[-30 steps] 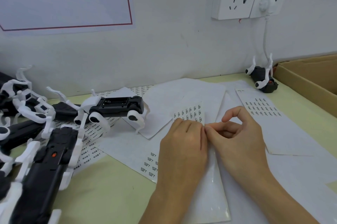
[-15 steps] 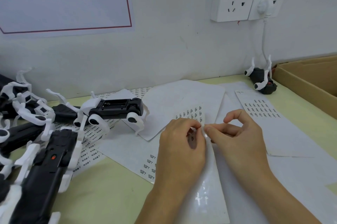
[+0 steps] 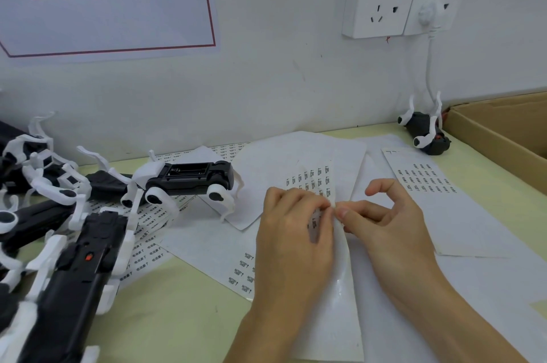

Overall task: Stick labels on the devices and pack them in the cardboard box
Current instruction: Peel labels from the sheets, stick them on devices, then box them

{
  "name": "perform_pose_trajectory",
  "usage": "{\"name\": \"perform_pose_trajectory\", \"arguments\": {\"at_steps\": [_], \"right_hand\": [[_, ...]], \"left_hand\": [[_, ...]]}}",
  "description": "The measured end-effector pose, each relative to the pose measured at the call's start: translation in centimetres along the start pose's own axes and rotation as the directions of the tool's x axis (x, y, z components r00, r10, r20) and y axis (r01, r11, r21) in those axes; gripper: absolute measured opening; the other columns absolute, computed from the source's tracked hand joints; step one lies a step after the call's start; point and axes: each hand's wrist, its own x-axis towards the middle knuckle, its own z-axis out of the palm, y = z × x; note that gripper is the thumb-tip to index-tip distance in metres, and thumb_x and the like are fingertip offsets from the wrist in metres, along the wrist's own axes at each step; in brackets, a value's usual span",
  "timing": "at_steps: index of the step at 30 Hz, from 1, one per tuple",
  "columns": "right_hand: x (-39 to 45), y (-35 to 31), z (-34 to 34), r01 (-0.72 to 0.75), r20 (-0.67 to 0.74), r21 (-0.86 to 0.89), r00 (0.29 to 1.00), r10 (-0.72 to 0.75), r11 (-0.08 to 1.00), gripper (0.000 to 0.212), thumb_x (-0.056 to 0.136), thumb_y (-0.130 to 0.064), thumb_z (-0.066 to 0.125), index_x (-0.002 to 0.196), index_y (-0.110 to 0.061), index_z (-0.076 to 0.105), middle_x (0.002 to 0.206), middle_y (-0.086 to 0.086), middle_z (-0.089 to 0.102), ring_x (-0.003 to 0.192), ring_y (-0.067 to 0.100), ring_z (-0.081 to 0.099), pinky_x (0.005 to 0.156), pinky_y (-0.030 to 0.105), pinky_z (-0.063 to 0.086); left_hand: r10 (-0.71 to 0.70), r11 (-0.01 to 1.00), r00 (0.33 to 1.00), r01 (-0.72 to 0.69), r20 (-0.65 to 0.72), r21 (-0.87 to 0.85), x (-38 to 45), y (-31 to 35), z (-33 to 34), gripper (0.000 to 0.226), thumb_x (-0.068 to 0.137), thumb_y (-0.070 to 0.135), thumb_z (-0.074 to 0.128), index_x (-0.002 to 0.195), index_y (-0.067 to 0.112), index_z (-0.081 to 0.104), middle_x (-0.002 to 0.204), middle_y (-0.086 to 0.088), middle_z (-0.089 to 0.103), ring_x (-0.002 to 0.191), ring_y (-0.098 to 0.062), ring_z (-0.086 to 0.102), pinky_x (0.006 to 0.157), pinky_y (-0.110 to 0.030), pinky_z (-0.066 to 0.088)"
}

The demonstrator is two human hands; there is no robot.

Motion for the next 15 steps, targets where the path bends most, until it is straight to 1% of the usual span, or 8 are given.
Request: {"name": "perform_pose_trajectory", "arguments": {"at_steps": [2, 5, 6, 8, 10, 12, 14, 15], "right_hand": [[0.1, 0.2, 0.0, 0.004, -0.009, 0.013, 1.000, -0.004, 1.000, 0.034, 0.086, -0.002, 0.071, 0.097, -0.024, 0.048, 0.080, 0.004, 0.077, 0.075, 0.019, 0.072, 0.076, 0.030, 0.052], [0.3, 0.4, -0.1, -0.022, -0.050, 0.087, 0.998, 0.027, 0.996, 0.032, 0.087, -0.004, 0.071, 0.099, -0.026, 0.051, 0.086, 0.002, 0.077, 0.072, 0.017, 0.070, 0.078, 0.037, 0.055], [0.5, 0.5, -0.2, -0.033, -0.063, 0.131, 0.997, 0.041, 0.991, 0.032, 0.087, -0.004, 0.071, 0.100, -0.027, 0.052, 0.088, 0.001, 0.078, 0.073, 0.018, 0.072, 0.078, 0.039, 0.056], [0.8, 0.4, -0.4, -0.048, -0.069, 0.237, 0.995, 0.066, 0.970, 0.033, 0.087, -0.001, 0.070, 0.101, -0.026, 0.053, 0.090, 0.004, 0.078, 0.074, 0.020, 0.074, 0.071, 0.037, 0.058], [1.0, 0.4, -0.6, -0.054, -0.061, 0.325, 0.995, 0.078, 0.944, 0.033, 0.087, 0.000, 0.069, 0.102, -0.025, 0.054, 0.089, 0.005, 0.078, 0.071, 0.019, 0.074, 0.062, 0.030, 0.058], [1.1, 0.5, -0.7, -0.056, -0.053, 0.351, 0.995, 0.080, 0.935, 0.033, 0.087, 0.000, 0.069, 0.104, -0.025, 0.055, 0.090, 0.005, 0.078, 0.073, 0.020, 0.074, 0.060, 0.027, 0.058], [1.1, 0.5, -0.7, -0.068, -0.011, 0.362, 0.997, 0.078, 0.930, 0.033, 0.087, -0.001, 0.068, 0.109, -0.023, 0.057, 0.094, 0.009, 0.077, 0.076, 0.023, 0.075, 0.062, 0.028, 0.059], [1.1, 0.6, -0.7, -0.088, 0.027, 0.373, 0.996, 0.084, 0.924, 0.033, 0.088, 0.000, 0.067, 0.111, -0.022, 0.057, 0.095, 0.011, 0.077, 0.077, 0.024, 0.075, 0.062, 0.028, 0.059]], "left_hand": [[-0.031, 0.999, 0.999, 0.031, 0.012, -0.032, 0.0, 0.0, 0.0, 0.009, 0.087, 0.017, 0.064, 0.085, 0.017, 0.072, 0.085, 0.014, 0.065, 0.092, -0.008, 0.052, 0.078, -0.013, 0.040], [-0.134, 0.985, 0.991, 0.134, 0.001, -0.105, 0.2, -0.1, -0.2, 0.010, 0.092, 0.012, 0.066, 0.095, 0.021, 0.071, 0.095, 0.018, 0.064, 0.101, -0.004, 0.052, 0.085, -0.007, 0.036], [-0.177, 0.978, 0.984, 0.173, -0.023, -0.120, 0.2, -0.2, -0.2, 0.014, 0.092, 0.012, 0.068, 0.100, 0.023, 0.069, 0.100, 0.019, 0.062, 0.106, -0.003, 0.051, 0.088, -0.005, 0.035], [-0.274, 0.952, 0.960, 0.262, -0.060, -0.157, 0.3, -0.3, -0.3, 0.026, 0.091, 0.016, 0.070, 0.112, 0.029, 0.061, 0.113, 0.021, 0.055, 0.113, 0.000, 0.048, 0.090, -0.004, 0.035], [-0.410, 0.882, 0.912, 0.388, -0.029, -0.267, 0.5, -0.1, -0.3, 0.038, 0.089, 0.024, 0.072, 0.118, 0.035, 0.051, 0.116, 0.020, 0.054, 0.106, 0.002, 0.054, 0.082, -0.007, 0.044], [-0.520, 0.756, 0.852, 0.492, 0.059, -0.432, 0.7, 0.1, -0.5, 0.043, 0.088, 0.024, 0.075, 0.119, 0.037, 0.048, 0.102, 0.011, 0.067, 0.088, -0.001, 0.065, 0.066, -0.011, 0.049], [-0.555, 0.683, 0.825, 0.526, 0.107, -0.507, 0.8, 0.2, -0.9, 0.043, 0.089, 0.019, 0.074, 0.116, 0.040, 0.048, 0.088, 0.003, 0.074, 0.075, -0.012, 0.070, 0.059, -0.015, 0.051], [-0.553, 0.673, 0.827, 0.517, 0.105, -0.528, 0.9, 0.3, -1.1, 0.042, 0.090, 0.016, 0.072, 0.113, 0.041, 0.048, 0.085, 0.005, 0.075, 0.075, -0.015, 0.071, 0.058, -0.017, 0.052]]}}
